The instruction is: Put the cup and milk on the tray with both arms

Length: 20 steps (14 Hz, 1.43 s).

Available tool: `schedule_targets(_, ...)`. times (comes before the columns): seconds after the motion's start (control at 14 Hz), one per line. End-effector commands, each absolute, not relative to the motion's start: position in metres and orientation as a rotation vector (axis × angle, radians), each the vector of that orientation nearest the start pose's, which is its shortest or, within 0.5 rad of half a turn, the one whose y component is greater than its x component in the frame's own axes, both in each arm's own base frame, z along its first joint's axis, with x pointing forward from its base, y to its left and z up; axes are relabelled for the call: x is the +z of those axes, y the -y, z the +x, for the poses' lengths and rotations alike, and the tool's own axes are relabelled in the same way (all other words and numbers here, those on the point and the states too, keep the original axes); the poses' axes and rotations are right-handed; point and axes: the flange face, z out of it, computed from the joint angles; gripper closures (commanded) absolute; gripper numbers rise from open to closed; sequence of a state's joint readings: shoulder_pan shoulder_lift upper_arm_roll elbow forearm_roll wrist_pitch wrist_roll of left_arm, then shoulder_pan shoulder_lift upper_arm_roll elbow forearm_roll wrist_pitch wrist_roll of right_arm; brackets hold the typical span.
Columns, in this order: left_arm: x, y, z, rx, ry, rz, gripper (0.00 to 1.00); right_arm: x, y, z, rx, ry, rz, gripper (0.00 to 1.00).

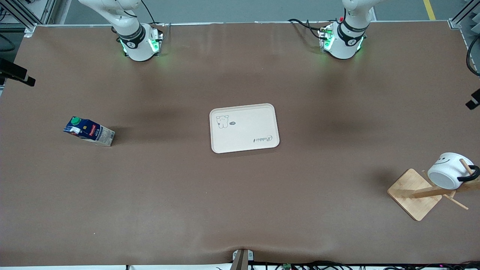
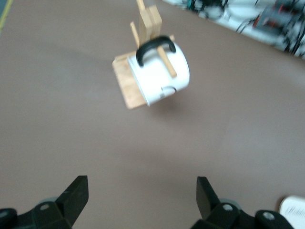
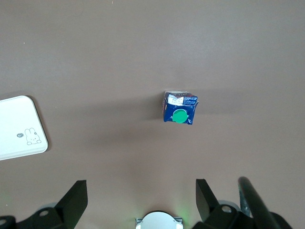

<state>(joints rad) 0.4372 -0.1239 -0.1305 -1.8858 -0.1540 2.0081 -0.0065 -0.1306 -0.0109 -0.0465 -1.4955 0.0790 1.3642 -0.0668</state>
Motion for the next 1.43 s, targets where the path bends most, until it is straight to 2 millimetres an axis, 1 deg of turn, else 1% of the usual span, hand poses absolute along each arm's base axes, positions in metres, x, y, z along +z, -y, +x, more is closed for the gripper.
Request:
schedule_targets(0.0,0.545,-0.162,0.51,-0.565,0.593,-3.158,0.0,0.645,0.088,0.526,0.177,-0.161,-3.019,0.0)
schedule_targets(0.07,0.533,-0.164,0.511,-0.627,0.555,-3.157,0.0,0.642,0.09,0.527,0.184,-0.167,-3.018,0.0)
schedule_targets(0.14,0.521,-0.169,0.514,-0.756,0.48,-3.168,0.0,0.637,0.091,0.53,0.197,-0.169,-3.016,0.0)
schedule_targets(0.21,0.505,-0.174,0.518,-0.859,0.413,-3.203,0.0,0.637,0.095,0.529,0.196,-0.179,-3.015,0.0)
schedule_targets(0.36,0.485,-0.179,0.523,-0.998,0.302,-3.286,0.0,0.637,0.105,0.529,0.187,-0.208,-3.01,0.0)
schedule_targets(0.5,0.466,-0.197,0.523,-1.047,0.209,-3.288,0.0,0.637,0.108,0.531,0.166,-0.217,-3.013,0.0)
schedule_targets(0.64,0.451,-0.202,0.529,-1.077,0.13,-3.294,0.0,0.637,0.106,0.533,0.161,-0.212,-3.011,0.0)
schedule_targets(0.71,0.447,-0.204,0.533,-1.089,0.053,-3.281,0.0,0.633,0.107,0.534,0.168,-0.215,-3.01,0.0)
schedule_targets(0.79,0.441,-0.21,0.535,-1.089,0.018,-3.27,0.0,0.624,0.106,0.54,0.19,-0.207,-3.006,0.0)
schedule_targets(0.86,0.436,-0.223,0.532,-1.088,0.026,-3.255,0.0,0.621,0.099,0.546,0.186,-0.184,-3.012,0.0)
schedule_targets(0.93,0.434,-0.227,0.536,-1.094,0.002,-3.248,0.0,0.619,0.094,0.551,0.153,-0.17,-3.028,0.0)
schedule_targets(1.0,0.432,-0.232,0.537,-1.096,-0.009,-3.243,0.0,0.611,0.09,0.559,0.147,-0.157,-3.032,0.0)
schedule_targets(1.07,0.433,-0.236,0.538,-1.106,-0.04,-3.229,0.0,0.599,0.093,0.566,0.168,-0.166,-3.029,0.0)
schedule_targets(1.14,0.429,-0.245,0.535,-1.103,-0.044,-3.221,0.0,0.588,0.097,0.573,0.175,-0.176,-3.03,0.0)
schedule_targets(1.21,0.43,-0.25,0.536,-1.11,-0.055,-3.211,0.0,0.578,0.102,0.578,0.184,-0.189,-3.028,0.0)
schedule_targets(1.36,0.43,-0.251,0.542,-1.13,-0.056,-3.211,0.0,0.555,0.112,0.591,0.202,-0.205,-3.02,0.0)
